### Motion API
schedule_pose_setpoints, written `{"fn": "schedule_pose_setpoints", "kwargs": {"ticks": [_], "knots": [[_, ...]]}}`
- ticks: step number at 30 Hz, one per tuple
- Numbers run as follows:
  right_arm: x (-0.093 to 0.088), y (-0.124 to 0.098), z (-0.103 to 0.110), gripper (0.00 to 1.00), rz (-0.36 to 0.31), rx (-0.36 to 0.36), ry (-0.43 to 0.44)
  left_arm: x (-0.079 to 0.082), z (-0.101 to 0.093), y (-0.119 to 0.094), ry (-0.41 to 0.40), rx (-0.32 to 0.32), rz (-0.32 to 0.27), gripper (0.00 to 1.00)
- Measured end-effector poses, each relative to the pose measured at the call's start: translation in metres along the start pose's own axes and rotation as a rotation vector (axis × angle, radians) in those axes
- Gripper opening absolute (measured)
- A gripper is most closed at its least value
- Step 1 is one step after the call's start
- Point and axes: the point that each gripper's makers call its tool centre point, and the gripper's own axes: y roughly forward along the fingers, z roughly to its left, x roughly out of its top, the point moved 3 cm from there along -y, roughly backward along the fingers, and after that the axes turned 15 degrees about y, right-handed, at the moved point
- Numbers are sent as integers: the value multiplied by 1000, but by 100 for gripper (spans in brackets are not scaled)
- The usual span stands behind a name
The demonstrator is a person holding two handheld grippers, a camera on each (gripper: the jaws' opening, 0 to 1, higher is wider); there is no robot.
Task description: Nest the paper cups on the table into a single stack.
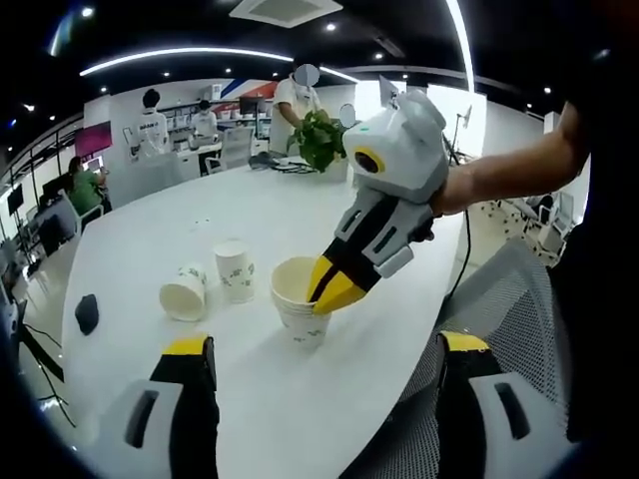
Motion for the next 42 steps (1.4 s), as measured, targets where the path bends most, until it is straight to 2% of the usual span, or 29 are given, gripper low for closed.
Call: {"fn": "schedule_pose_setpoints", "kwargs": {"ticks": [2, 10, 13, 21, 26, 33, 38, 42], "knots": [[3, 0, 0, 11, -21, 0, 1, 1, 1, 0, -2, 3, -4, 90], [9, -14, 6, 23, -81, 15, 36, 9, 12, 1, -12, 13, -32, 90], [9, -21, 4, 26, -108, -7, 39, 13, 17, 3, -14, 15, -43, 91], [3, -42, -9, 46, -194, -85, 82, 20, 29, 10, -10, 16, -65, 92], [0, -58, -17, 54, -257, -141, 115, 27, 38, 17, -3, 15, -78, 92], [-10, -77, -25, 65, -313, -215, 113, 35, 53, 31, 21, 12, -89, 91], [-24, -87, -31, 76, -352, -239, 143, 40, 68, 45, 55, 11, -94, 90], [-36, -92, -34, 81, -355, -259, 163, 39, 78, 55, 90, 10, -78, 88]]}}
